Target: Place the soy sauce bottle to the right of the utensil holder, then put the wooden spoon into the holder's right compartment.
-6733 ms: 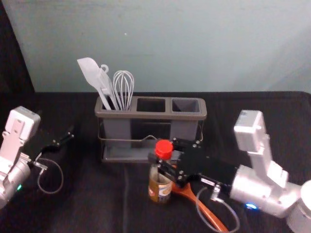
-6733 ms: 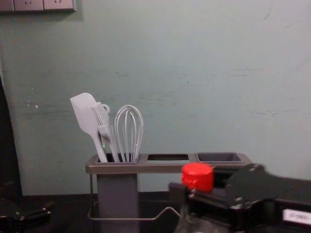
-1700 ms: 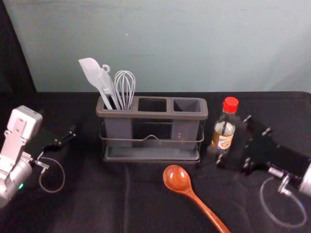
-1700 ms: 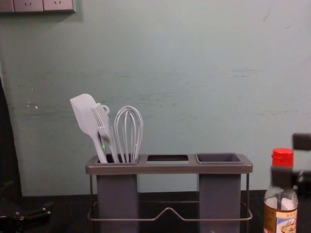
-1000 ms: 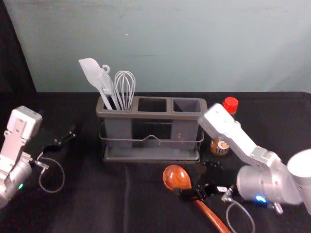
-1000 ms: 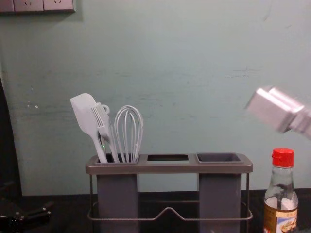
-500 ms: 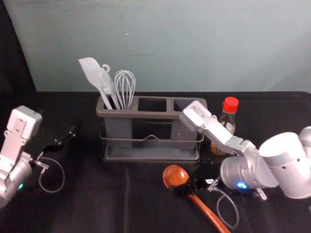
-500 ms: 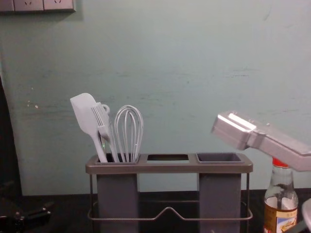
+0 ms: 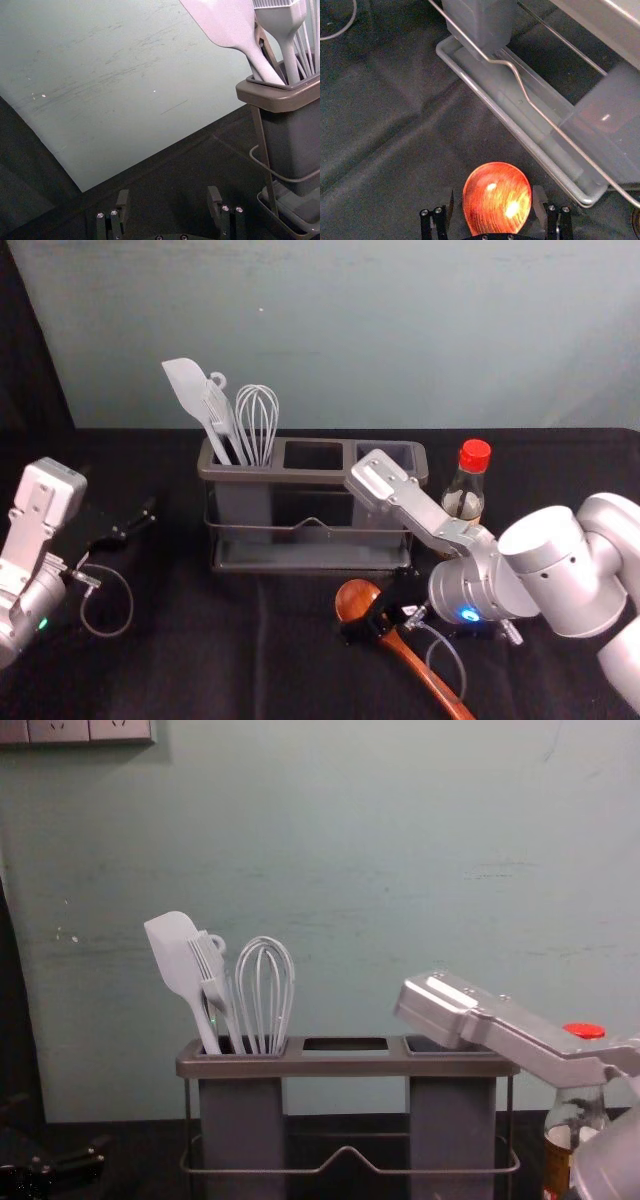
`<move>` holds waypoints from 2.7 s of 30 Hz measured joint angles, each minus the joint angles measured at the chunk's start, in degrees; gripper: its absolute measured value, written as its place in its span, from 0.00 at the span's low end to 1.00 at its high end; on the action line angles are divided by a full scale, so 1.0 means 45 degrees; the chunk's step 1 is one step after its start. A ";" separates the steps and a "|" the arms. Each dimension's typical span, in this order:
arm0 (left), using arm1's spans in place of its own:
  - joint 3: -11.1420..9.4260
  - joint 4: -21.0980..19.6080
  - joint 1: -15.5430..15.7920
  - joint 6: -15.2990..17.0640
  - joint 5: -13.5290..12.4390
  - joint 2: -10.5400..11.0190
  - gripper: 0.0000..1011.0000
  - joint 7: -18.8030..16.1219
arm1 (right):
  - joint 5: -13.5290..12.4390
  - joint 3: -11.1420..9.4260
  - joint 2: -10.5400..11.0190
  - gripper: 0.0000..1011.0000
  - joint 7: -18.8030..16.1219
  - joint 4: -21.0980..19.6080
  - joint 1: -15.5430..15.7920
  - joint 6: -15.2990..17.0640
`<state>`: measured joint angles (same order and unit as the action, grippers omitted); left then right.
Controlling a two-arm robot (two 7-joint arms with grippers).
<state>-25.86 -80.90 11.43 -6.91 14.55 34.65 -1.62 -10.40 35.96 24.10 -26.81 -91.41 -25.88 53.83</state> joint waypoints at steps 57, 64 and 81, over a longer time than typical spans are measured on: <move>0.0000 0.0000 0.0000 0.0000 -0.0001 0.0000 1.00 0.0000 | 0.1843 -0.0556 -0.0996 1.00 -0.0107 0.0111 0.0493 -0.0261; 0.0001 0.0000 0.0001 0.0000 0.0000 0.0000 1.00 0.0000 | 0.2033 -0.0621 -0.1068 1.00 -0.0240 0.0095 0.0530 -0.0225; 0.0000 0.0000 0.0000 0.0000 0.0000 0.0000 1.00 0.0000 | 0.2509 -0.0801 -0.1216 1.00 -0.0479 0.0182 0.0653 -0.0138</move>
<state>-25.86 -80.90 11.43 -6.91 14.55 34.65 -1.62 0.89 32.35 18.63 -28.97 -90.59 -22.94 53.21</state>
